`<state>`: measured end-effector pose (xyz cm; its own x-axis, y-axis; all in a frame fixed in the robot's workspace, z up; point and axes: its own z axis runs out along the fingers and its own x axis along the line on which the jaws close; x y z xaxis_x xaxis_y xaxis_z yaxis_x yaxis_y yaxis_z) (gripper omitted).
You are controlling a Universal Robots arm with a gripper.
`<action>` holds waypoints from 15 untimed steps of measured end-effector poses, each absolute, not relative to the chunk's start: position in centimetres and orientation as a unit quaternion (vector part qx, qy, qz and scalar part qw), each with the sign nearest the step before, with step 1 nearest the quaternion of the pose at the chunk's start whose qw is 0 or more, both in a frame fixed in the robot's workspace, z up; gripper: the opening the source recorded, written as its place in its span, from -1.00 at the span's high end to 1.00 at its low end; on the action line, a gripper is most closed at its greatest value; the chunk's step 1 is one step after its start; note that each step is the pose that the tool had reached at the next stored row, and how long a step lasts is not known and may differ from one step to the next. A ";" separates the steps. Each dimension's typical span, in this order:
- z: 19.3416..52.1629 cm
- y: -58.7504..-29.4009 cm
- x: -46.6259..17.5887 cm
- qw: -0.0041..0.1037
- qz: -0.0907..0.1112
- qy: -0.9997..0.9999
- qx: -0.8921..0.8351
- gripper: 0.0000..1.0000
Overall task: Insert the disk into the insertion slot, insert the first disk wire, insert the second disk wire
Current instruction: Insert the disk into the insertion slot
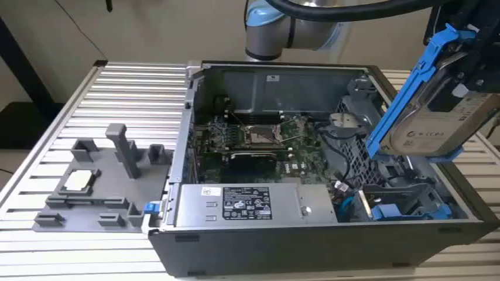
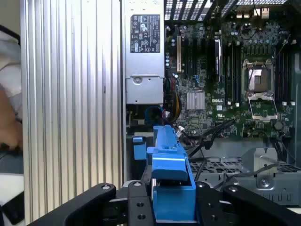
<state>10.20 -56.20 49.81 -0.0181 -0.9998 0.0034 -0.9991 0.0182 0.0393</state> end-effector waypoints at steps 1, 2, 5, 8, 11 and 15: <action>49.8 -56.2 10.2 0.015 -0.013 -0.713 0.701 0.35; 49.8 -56.2 10.2 0.015 -0.013 -0.713 0.701 0.35; 49.8 -56.2 10.2 0.015 -0.013 -0.713 0.701 0.35; 49.8 -56.2 10.2 0.015 -0.013 -0.713 0.701 0.35; 49.6 -56.2 10.2 0.015 -0.013 -0.713 0.701 0.35; 49.3 -56.2 10.2 0.015 -0.013 -0.713 0.700 0.35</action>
